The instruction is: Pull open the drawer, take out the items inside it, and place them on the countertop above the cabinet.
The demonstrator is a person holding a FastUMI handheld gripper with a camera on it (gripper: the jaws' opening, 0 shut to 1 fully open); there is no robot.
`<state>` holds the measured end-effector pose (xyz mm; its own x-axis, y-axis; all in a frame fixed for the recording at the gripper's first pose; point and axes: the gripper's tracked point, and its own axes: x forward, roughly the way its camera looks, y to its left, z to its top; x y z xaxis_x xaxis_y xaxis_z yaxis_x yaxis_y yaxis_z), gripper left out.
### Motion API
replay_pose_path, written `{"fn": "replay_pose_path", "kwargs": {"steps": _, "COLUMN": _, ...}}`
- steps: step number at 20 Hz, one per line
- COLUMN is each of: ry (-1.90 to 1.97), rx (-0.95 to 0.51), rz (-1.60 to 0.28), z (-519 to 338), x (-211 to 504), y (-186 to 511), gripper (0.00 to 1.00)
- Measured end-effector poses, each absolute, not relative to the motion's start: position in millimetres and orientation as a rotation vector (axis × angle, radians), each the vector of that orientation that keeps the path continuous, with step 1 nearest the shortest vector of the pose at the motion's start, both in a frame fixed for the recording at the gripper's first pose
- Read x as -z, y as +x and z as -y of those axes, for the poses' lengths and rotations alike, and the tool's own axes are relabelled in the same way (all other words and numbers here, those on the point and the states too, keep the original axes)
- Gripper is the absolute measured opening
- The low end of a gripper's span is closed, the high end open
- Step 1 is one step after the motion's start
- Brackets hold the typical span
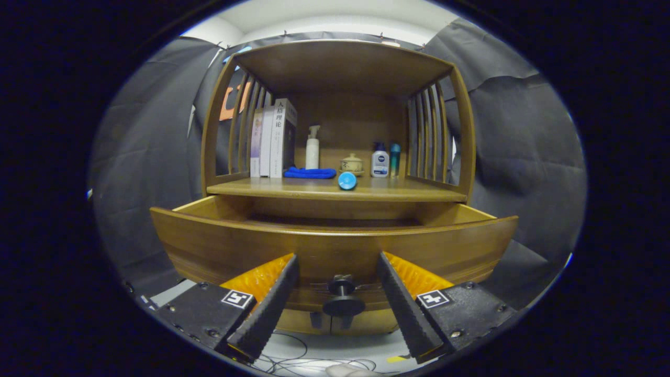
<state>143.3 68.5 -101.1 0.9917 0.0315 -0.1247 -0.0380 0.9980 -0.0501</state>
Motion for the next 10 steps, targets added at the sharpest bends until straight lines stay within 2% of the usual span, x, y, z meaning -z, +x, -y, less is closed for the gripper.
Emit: {"fn": "replay_pose_path", "kwargs": {"steps": 10, "ry": -0.062, "rx": -0.010, "rz": -0.096, "z": -78, "x": 97, "y": 197, "gripper": 0.99}}
